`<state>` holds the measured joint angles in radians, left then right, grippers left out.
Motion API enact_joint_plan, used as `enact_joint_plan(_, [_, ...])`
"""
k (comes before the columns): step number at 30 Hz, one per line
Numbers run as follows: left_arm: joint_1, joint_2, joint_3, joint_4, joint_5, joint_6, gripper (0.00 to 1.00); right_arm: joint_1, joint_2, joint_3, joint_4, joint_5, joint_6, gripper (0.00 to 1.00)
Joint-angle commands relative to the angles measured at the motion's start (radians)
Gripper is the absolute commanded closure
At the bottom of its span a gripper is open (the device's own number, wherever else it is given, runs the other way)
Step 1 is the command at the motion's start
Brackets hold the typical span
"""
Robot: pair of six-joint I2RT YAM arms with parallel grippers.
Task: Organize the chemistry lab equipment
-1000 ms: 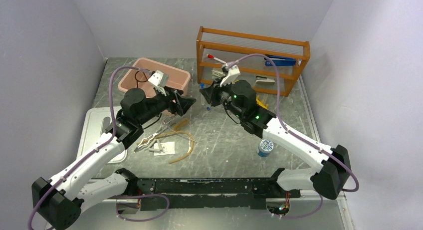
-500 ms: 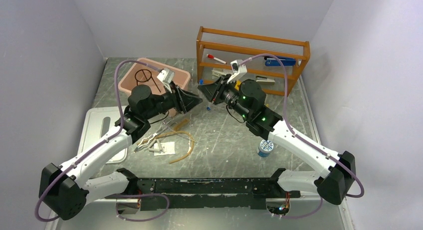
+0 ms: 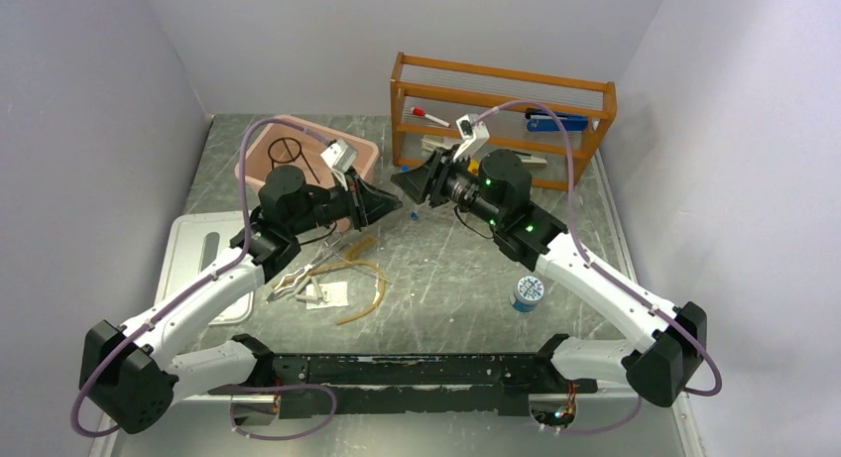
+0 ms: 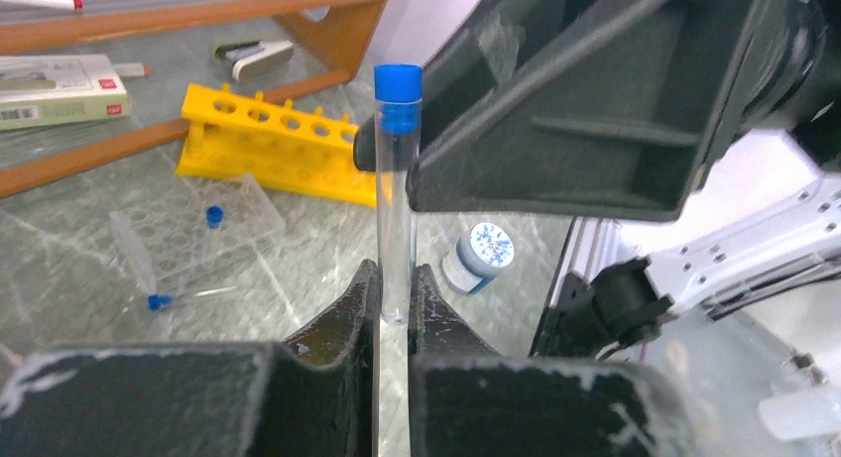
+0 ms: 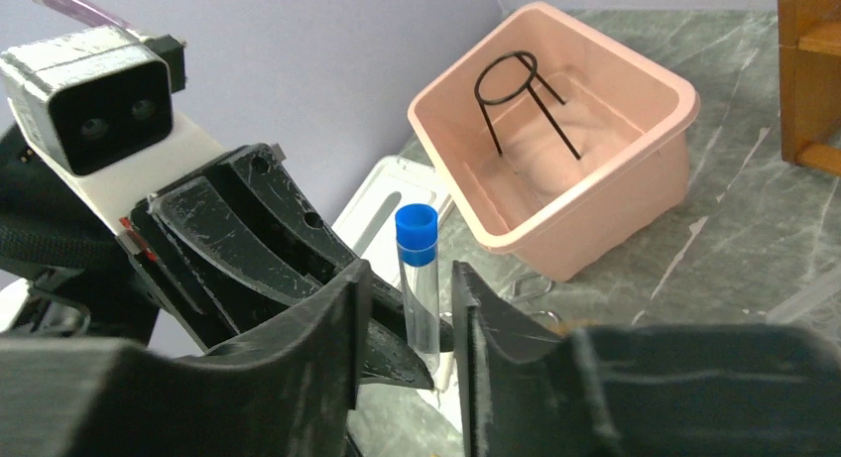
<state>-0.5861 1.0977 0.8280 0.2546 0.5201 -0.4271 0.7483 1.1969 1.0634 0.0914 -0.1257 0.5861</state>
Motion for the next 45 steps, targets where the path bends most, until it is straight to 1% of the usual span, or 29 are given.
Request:
enact_joint_plan(1, [0.003, -0.002, 0.078, -0.123, 0.049, 0.165, 0.95, -0.045, 0.006, 0.091, -0.142, -0.066, 0.045, 0.55])
enact_joint_plan(3, [0.003, -0.004, 0.096, -0.168, 0.052, 0.216, 0.95, -0.073, 0.001, 0.106, -0.183, -0.096, 0.062, 0.55])
enact_joint_plan(7, [0.004, -0.002, 0.120, -0.237, 0.075, 0.287, 0.95, -0.132, 0.028, 0.139, -0.249, -0.225, 0.100, 0.53])
enact_joint_plan(12, [0.003, 0.018, 0.143, -0.302, 0.072, 0.339, 0.95, -0.141, 0.052, 0.147, -0.267, -0.327, 0.086, 0.52])
enact_joint_plan(14, [0.003, 0.021, 0.147, -0.313, 0.073, 0.351, 0.95, -0.142, 0.062, 0.152, -0.264, -0.351, 0.083, 0.54])
enact_joint_plan(20, [0.003, 0.016, 0.143, -0.324, 0.057, 0.363, 0.95, -0.145, 0.073, 0.156, -0.250, -0.346, 0.082, 0.72])
enact_joint_plan(26, [0.003, 0.008, 0.135, -0.327, 0.040, 0.361, 0.95, -0.149, 0.068, 0.147, -0.235, -0.339, 0.062, 0.84])
enact_joint_plan(27, [0.004, 0.009, 0.136, -0.327, 0.021, 0.337, 0.85, -0.148, 0.063, 0.144, -0.228, -0.332, 0.048, 0.85])
enact_joint_plan(28, [0.003, 0.014, 0.143, -0.339, -0.007, 0.316, 0.68, -0.149, 0.058, 0.143, -0.229, -0.314, 0.029, 0.86])
enact_joint_plan(29, [0.003, 0.021, 0.153, -0.356, -0.026, 0.308, 0.56, -0.151, 0.054, 0.142, -0.230, -0.293, 0.009, 0.86])
enact_joint_plan(31, [0.003, 0.034, 0.176, -0.394, -0.061, 0.297, 0.36, -0.152, 0.048, 0.155, -0.265, -0.217, -0.067, 0.87])
enact_joint_plan(32, [0.003, 0.037, 0.183, -0.404, -0.086, 0.291, 0.31, -0.154, 0.046, 0.158, -0.283, -0.170, -0.104, 0.87])
enact_joint_plan(35, [0.003, 0.023, 0.181, -0.414, -0.146, 0.282, 0.23, -0.162, 0.034, 0.133, -0.286, -0.022, -0.244, 0.89])
enact_joint_plan(38, [0.003, -0.004, 0.165, -0.404, -0.184, 0.277, 0.22, -0.190, 0.021, 0.074, -0.227, 0.050, -0.377, 0.91])
enact_joint_plan(39, [0.004, -0.011, 0.162, -0.404, -0.192, 0.276, 0.22, -0.210, 0.018, 0.052, -0.194, 0.051, -0.409, 0.93])
enact_joint_plan(41, [0.003, -0.022, 0.157, -0.404, -0.219, 0.266, 0.23, -0.262, 0.025, 0.003, -0.143, -0.004, -0.463, 0.95])
enact_joint_plan(45, [0.004, -0.027, 0.156, -0.401, -0.256, 0.224, 0.24, -0.345, 0.087, -0.020, -0.120, -0.051, -0.540, 0.97])
